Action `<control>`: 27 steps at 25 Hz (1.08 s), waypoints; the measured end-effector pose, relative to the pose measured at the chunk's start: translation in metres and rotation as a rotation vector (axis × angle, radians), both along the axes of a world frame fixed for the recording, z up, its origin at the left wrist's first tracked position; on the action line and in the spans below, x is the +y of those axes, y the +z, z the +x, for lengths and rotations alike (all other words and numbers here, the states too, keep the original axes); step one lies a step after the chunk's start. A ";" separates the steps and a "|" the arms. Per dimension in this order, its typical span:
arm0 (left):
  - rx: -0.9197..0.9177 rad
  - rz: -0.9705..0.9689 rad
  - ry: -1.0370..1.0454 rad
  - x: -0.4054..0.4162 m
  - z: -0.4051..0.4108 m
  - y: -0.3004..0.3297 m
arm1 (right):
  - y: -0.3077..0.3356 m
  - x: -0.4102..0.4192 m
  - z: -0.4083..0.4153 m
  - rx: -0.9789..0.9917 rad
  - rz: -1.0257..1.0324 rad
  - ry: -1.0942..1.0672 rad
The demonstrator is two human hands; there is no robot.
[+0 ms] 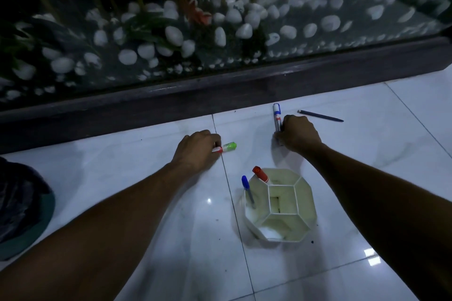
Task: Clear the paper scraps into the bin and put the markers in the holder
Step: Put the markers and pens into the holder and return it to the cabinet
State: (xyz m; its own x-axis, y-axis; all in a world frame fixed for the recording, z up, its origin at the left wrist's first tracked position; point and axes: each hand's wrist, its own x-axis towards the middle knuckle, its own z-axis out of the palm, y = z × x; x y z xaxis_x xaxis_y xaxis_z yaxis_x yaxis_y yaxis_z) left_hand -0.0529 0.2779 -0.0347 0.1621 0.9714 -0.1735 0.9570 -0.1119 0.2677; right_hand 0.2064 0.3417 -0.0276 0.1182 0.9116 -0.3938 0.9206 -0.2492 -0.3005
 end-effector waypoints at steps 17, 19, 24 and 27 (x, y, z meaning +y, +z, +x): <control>-0.825 -0.287 0.226 -0.039 -0.013 0.122 | 0.138 -0.048 -0.011 0.581 -0.240 0.169; -0.848 -0.268 0.171 -0.046 -0.012 0.144 | 0.155 -0.059 -0.012 0.494 -0.244 0.226; -0.858 -0.263 0.055 -0.061 0.003 0.178 | 0.165 -0.082 -0.018 0.341 -0.216 0.273; -0.843 -0.256 0.024 -0.067 0.008 0.187 | 0.159 -0.092 -0.024 0.231 -0.210 0.294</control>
State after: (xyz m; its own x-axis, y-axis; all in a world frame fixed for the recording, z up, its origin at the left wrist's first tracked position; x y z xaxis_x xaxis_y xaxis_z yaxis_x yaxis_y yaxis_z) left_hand -0.0445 0.2111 0.1526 0.3147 0.9238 -0.2181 0.4309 0.0657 0.9000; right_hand 0.1823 0.2492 0.1309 -0.2482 0.7906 -0.5598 0.8758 -0.0637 -0.4784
